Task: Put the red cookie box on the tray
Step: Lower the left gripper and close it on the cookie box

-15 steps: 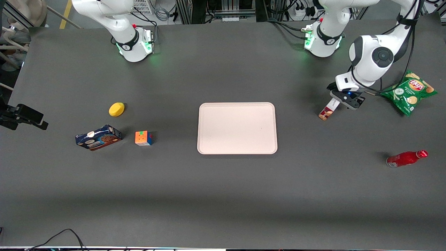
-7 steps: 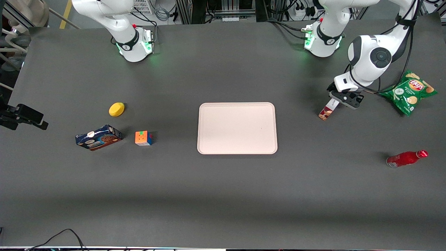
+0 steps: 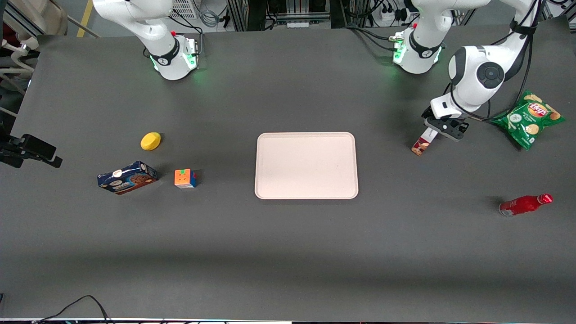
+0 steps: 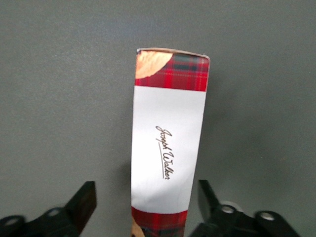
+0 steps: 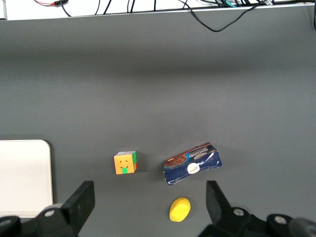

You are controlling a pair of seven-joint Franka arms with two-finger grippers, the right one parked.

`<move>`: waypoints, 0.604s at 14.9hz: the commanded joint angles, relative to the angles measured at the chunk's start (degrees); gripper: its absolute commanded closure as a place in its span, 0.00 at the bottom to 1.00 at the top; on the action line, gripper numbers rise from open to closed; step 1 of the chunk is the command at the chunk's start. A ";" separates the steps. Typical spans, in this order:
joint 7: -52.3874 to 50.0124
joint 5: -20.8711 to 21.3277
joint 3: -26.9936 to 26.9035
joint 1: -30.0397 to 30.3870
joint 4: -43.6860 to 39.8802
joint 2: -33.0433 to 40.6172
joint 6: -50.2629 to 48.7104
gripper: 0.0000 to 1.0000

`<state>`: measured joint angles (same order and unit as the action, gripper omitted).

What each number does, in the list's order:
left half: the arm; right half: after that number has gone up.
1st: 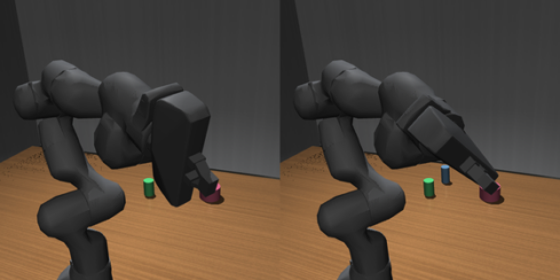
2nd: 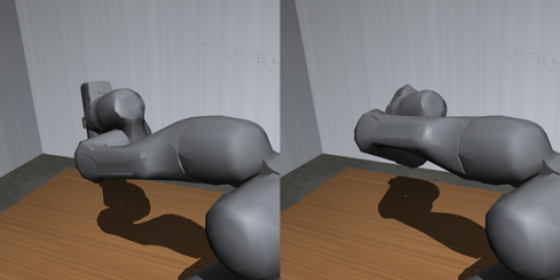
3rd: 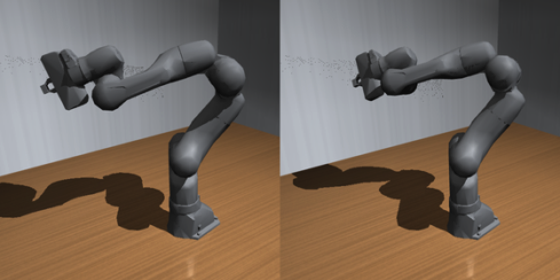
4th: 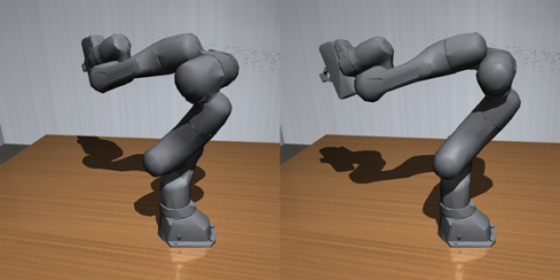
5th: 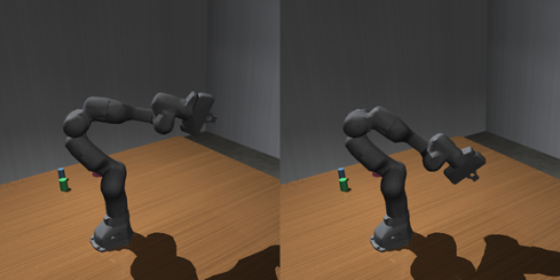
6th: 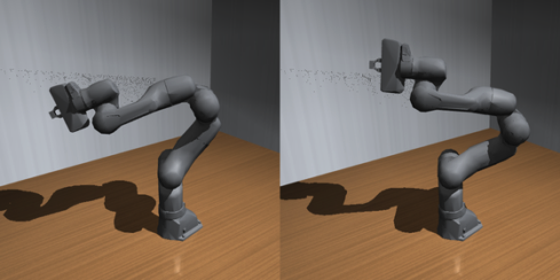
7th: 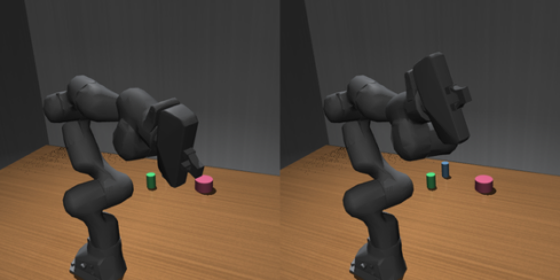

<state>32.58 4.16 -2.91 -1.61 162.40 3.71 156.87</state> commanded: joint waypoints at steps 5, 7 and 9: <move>-1.29 0.32 -0.25 -0.67 3.36 2.18 0.90 1.00; -2.60 0.23 -0.25 -0.76 3.10 2.18 0.55 1.00; -3.13 0.23 -0.16 -0.85 2.40 2.18 0.28 1.00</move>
<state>31.62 4.16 -2.90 -1.63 162.47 3.71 156.86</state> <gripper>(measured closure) 0.762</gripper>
